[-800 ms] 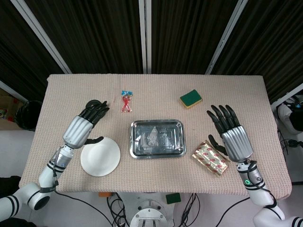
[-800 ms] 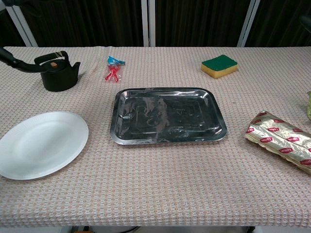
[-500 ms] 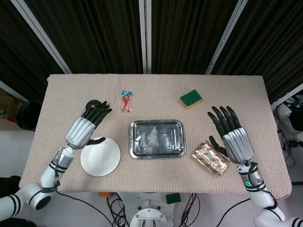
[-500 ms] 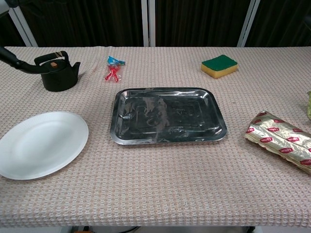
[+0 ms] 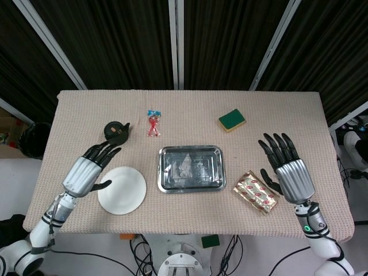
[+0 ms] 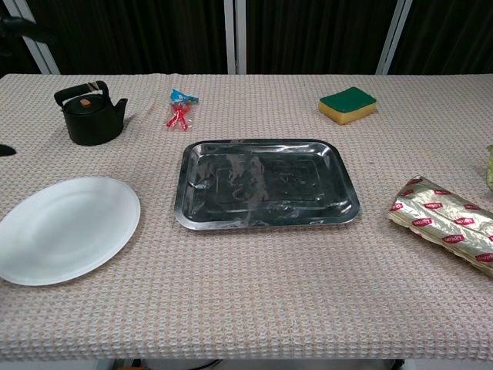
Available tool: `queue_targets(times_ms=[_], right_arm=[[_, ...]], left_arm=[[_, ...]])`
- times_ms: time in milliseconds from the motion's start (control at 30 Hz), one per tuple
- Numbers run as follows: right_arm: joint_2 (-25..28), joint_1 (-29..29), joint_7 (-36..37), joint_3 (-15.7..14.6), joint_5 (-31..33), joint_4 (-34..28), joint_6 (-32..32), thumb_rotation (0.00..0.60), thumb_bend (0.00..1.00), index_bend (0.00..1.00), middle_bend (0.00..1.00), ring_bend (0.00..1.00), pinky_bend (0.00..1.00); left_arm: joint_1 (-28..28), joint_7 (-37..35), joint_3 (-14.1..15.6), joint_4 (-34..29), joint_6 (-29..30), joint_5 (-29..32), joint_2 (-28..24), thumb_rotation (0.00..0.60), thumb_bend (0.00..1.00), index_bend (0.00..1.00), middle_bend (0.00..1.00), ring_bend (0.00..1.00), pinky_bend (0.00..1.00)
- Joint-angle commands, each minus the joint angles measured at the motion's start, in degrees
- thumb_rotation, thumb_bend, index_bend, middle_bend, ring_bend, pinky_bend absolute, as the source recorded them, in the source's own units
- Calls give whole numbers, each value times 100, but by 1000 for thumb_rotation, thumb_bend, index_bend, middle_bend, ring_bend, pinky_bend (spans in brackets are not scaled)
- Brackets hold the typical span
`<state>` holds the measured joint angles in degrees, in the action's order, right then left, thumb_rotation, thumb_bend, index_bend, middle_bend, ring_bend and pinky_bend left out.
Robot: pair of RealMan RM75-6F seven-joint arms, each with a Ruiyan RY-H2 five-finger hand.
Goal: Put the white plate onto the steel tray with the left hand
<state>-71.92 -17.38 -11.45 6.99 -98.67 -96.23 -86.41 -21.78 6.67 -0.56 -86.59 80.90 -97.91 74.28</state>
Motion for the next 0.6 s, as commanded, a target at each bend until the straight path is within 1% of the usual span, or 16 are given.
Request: queue_targets(times_ms=[33, 133, 233, 333, 433, 600], right_arm=[[91, 70, -47, -52, 102, 45, 39, 600, 362, 0, 0, 0, 0], [154, 157, 42, -52, 301, 105, 33, 600, 361, 0, 0, 0, 0], [181, 186, 139, -47, 409, 213, 53, 600, 362, 0, 0, 0, 0], [249, 191, 207, -74, 412, 297, 86, 600, 362, 0, 0, 0, 0], [313, 189, 240, -66, 369, 263, 56, 600, 362, 0, 0, 0, 0], [444, 151, 206, 57, 247, 62, -99, 600, 362, 0, 0, 0, 0]], left_arm=[[321, 346, 290, -83, -17, 141, -303, 600, 0, 110, 123, 80, 215], [607, 426, 469, -173, 18, 353, -477, 600, 0, 110, 123, 80, 216], [833, 317, 536, -172, 188, 453, -470, 600, 0, 111, 124, 80, 215], [991, 284, 606, 87, 285, 434, -324, 600, 0, 125, 128, 80, 215], [1018, 143, 669, 268, 157, 437, -164, 600, 0, 144, 140, 80, 214], [990, -24, 710, 672, 37, 289, 202, 600, 0, 144, 146, 80, 214]])
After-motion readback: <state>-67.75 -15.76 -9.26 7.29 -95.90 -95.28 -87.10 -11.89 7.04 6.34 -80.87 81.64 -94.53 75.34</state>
